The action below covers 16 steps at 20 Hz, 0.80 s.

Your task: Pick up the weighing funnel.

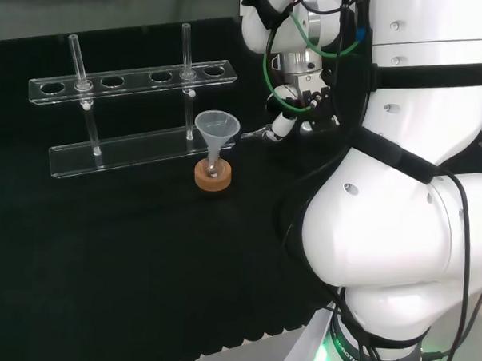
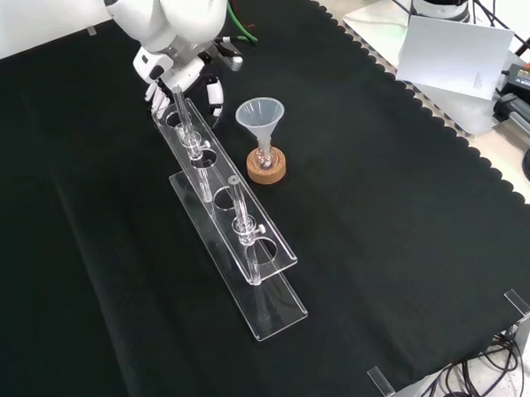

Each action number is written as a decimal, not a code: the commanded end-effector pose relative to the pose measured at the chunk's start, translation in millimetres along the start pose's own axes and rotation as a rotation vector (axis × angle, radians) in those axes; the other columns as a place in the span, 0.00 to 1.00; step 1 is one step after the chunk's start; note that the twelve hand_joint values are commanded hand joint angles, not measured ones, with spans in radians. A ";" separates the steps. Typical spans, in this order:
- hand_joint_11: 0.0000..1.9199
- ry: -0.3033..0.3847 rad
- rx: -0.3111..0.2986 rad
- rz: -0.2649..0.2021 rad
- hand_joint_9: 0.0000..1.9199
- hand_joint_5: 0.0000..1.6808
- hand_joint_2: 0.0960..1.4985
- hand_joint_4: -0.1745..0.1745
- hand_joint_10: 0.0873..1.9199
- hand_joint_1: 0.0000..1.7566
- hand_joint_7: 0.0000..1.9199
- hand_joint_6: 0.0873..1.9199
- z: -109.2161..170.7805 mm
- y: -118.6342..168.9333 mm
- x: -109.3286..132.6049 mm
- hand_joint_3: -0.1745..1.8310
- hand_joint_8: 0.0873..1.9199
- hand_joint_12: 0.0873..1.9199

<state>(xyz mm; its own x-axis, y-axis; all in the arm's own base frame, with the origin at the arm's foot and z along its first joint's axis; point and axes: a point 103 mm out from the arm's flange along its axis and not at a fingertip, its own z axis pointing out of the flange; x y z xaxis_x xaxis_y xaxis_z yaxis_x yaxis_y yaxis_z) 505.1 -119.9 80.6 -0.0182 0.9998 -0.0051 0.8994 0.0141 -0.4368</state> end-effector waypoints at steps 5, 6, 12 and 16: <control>0.16 -0.015 -0.029 0.020 0.29 0.34 0.38 0.43 0.30 0.50 0.17 0.36 9.4 8.9 -4.9 0.36 0.35 0.70; 0.16 -0.017 -0.028 0.019 0.29 0.35 0.39 0.43 0.30 0.51 0.17 0.37 10.5 10.2 -5.1 0.36 0.35 0.70; 0.16 -0.022 -0.037 0.021 0.30 0.36 0.39 0.45 0.30 0.52 0.18 0.38 12.4 14.9 -4.9 0.37 0.36 0.70; 0.17 -0.031 -0.052 0.028 0.30 0.37 0.39 0.46 0.30 0.52 0.18 0.39 12.3 16.6 -5.3 0.37 0.36 0.70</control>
<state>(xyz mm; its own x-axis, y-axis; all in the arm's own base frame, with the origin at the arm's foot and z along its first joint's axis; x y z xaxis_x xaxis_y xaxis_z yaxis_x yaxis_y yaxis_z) 514.0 -125.0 62.8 -0.0077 0.9993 -0.0361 0.9173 -0.0073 -0.3981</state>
